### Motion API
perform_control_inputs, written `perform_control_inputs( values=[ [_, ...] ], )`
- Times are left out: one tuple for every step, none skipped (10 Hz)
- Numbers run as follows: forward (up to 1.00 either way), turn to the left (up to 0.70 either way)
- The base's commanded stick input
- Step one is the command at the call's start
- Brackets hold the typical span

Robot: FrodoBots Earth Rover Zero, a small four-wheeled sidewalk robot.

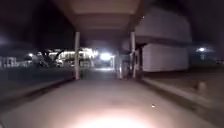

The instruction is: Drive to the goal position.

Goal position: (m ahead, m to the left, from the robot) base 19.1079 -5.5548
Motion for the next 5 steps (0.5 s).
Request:
perform_control_inputs(
  values=[
    [1.00,0.03],
    [1.00,0.04],
    [1.00,0.05],
    [1.00,0.07],
    [1.00,0.09]
  ],
)
